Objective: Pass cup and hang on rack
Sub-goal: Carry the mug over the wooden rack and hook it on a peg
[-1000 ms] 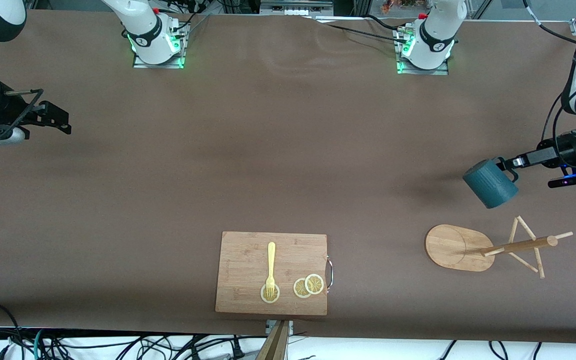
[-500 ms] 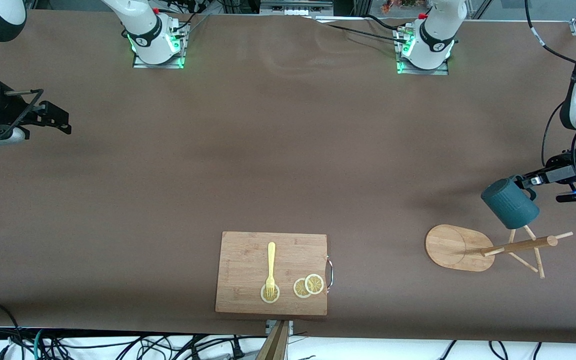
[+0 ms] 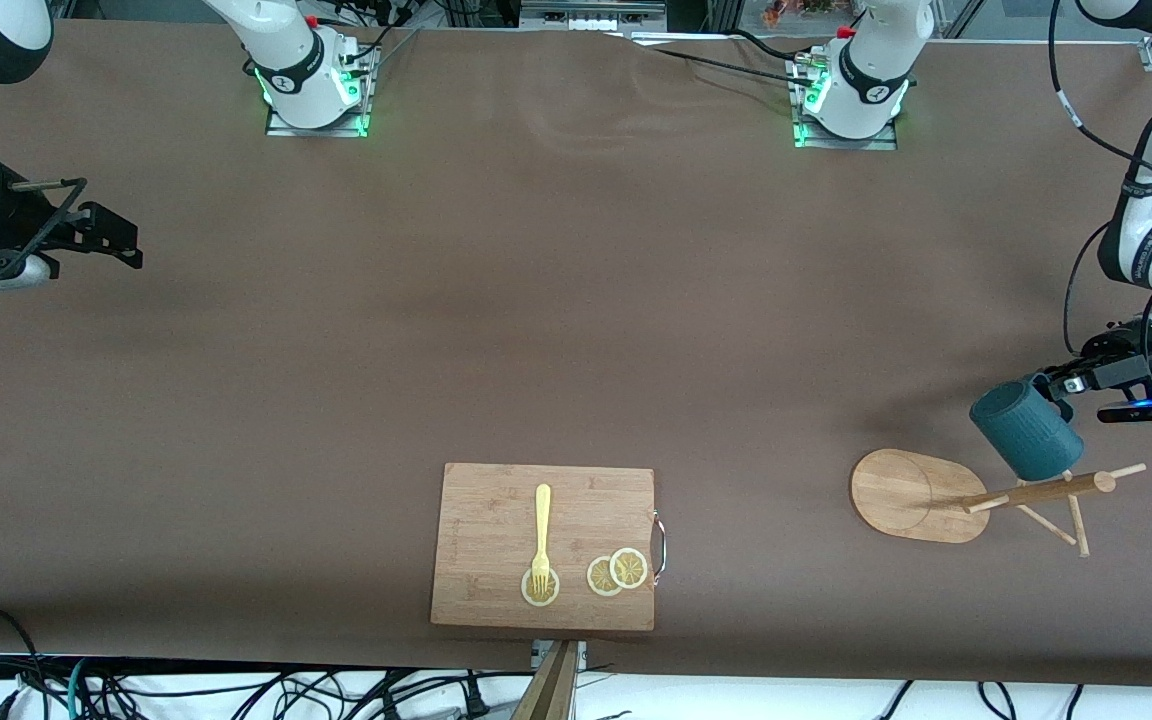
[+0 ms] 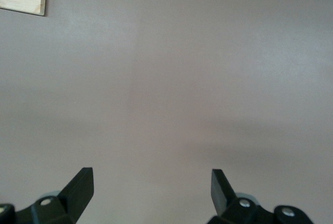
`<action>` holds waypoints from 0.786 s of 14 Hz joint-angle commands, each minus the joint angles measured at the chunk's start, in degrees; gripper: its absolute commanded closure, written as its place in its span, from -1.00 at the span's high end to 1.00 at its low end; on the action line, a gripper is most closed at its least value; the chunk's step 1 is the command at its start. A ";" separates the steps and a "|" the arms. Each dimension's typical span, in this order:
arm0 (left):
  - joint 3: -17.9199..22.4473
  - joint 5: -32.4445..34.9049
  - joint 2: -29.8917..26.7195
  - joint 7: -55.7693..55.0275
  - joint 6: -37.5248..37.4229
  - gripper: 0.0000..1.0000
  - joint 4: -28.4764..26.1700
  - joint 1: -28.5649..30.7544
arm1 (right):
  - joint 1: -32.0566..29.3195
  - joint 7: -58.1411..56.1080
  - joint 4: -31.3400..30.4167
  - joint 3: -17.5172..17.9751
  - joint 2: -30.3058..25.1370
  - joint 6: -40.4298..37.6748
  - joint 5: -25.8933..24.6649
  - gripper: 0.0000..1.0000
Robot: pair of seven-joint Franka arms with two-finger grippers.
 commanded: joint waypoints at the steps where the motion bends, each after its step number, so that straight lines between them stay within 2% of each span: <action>1: -0.59 -1.74 2.74 -0.96 -1.76 -1.00 3.41 1.23 | -0.26 0.14 0.83 0.20 0.02 -0.75 0.03 1.00; 11: -0.59 -4.30 6.44 -0.96 -1.85 -1.00 3.86 1.85 | -0.26 0.14 0.83 0.20 0.02 -0.75 0.03 1.00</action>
